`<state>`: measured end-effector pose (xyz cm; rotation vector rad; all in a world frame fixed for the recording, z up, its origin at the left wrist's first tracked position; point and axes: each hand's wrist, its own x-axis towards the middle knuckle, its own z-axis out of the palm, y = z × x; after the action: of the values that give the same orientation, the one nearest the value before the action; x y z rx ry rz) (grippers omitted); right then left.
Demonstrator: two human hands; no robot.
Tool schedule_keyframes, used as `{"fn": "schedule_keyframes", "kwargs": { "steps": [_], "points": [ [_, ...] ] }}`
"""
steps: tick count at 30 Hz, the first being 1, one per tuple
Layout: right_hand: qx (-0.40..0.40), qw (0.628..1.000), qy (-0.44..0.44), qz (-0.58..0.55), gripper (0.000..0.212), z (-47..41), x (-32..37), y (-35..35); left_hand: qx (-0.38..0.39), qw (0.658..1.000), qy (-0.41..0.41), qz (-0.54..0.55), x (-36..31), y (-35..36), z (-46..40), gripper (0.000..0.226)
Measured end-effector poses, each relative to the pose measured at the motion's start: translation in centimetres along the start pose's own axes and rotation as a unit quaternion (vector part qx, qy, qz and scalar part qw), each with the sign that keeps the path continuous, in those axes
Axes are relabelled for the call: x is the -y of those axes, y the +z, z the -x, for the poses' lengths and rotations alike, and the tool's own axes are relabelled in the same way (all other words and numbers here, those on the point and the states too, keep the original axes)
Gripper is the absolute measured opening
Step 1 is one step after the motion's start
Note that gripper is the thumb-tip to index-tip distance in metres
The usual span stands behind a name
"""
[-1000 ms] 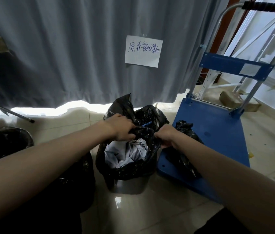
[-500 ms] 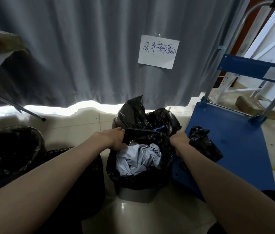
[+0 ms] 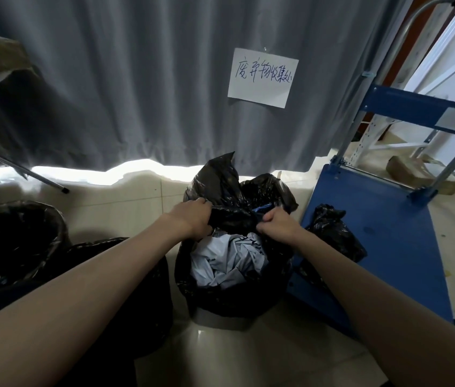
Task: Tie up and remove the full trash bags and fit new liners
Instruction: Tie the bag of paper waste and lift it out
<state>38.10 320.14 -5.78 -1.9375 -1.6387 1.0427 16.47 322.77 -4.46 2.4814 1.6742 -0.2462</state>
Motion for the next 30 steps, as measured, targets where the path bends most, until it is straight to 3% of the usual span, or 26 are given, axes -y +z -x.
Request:
{"fn": "schedule_keyframes", "kwargs": {
  "steps": [3, 9, 12, 15, 22, 30],
  "points": [
    [0.040, 0.994, 0.014, 0.102, 0.028, 0.4, -0.2, 0.1, -0.052, 0.998, 0.040, -0.007, -0.7, 0.0, -0.4, 0.053],
    [0.064, 0.968, -0.019, 0.241, 0.007, 1.9, 0.5, -0.3, -0.081, 0.985, 0.150, -0.022, -3.8, 0.4, -1.9, 0.065],
    [0.075, 0.960, -0.035, 0.267, 0.008, 2.9, 0.7, -0.4, -0.083, 0.976, 0.191, -0.055, -5.7, 0.9, -2.5, 0.057],
    [0.059, 0.955, -0.054, 0.286, 0.010, 4.2, 1.0, -0.7, -0.123, 0.960, 0.226, -0.113, -7.1, 1.1, -2.9, 0.035],
    [-0.052, 0.954, -0.043, 0.292, 0.017, 5.1, 0.5, -2.4, -0.186, 0.962, 0.171, -0.098, -6.5, 0.6, -3.0, 0.024],
    [-0.091, 0.960, -0.031, 0.264, 0.009, 5.3, 0.3, -2.9, -0.246, 0.962, 0.117, -0.034, -4.4, 0.9, -3.3, 0.029]
  ]
}}
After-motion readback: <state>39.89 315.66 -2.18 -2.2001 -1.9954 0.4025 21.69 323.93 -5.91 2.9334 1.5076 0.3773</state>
